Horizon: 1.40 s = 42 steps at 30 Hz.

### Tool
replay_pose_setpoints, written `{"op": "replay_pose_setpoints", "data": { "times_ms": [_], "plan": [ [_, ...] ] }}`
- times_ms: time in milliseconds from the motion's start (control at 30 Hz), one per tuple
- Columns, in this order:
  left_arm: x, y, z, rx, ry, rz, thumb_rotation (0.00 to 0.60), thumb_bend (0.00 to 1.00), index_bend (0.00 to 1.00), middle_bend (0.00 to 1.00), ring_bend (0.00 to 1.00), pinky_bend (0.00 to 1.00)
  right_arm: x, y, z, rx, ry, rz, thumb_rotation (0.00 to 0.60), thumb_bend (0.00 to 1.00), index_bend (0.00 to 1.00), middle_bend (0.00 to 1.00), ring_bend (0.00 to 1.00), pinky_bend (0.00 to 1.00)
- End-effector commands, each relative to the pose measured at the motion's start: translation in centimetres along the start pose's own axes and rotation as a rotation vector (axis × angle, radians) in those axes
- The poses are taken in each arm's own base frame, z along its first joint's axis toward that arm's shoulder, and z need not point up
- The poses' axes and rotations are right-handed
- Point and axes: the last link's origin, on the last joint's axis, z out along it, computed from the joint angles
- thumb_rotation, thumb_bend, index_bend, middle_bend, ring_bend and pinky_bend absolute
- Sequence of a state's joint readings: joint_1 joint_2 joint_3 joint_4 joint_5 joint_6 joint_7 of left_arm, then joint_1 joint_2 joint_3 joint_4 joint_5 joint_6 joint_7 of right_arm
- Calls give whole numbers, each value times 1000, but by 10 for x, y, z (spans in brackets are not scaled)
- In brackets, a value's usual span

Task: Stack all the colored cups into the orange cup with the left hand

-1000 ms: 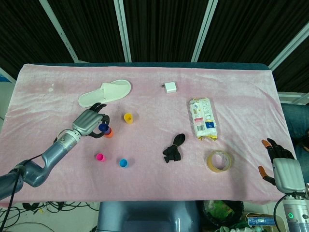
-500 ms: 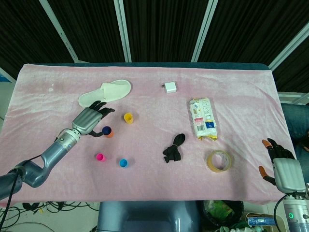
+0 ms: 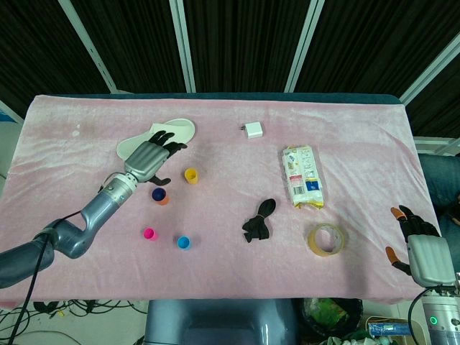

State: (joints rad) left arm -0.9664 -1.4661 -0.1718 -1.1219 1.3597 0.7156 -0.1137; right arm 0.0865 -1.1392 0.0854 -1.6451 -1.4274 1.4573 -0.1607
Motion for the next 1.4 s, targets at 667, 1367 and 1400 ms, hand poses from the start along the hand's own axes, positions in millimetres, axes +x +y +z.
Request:
{"op": "replay_pose_setpoints", "data": {
  "times_ms": [667, 1367, 1400],
  "plan": [
    [-41, 23, 49, 29, -114, 29, 600, 257, 264, 326, 0, 0, -1, 1, 1, -6, -8, 13, 600, 254, 151, 97, 174, 242],
    [-40, 11, 43, 27, -76, 37, 600, 306, 449, 490, 0, 3, 0, 2, 1, -6, -4, 17, 600, 255, 151, 97, 175, 242],
    [-38, 9, 41, 24, -71, 38, 600, 306, 449, 489, 0, 3, 0, 2, 1, -6, -4, 16, 600, 255, 151, 97, 175, 242]
  ]
}}
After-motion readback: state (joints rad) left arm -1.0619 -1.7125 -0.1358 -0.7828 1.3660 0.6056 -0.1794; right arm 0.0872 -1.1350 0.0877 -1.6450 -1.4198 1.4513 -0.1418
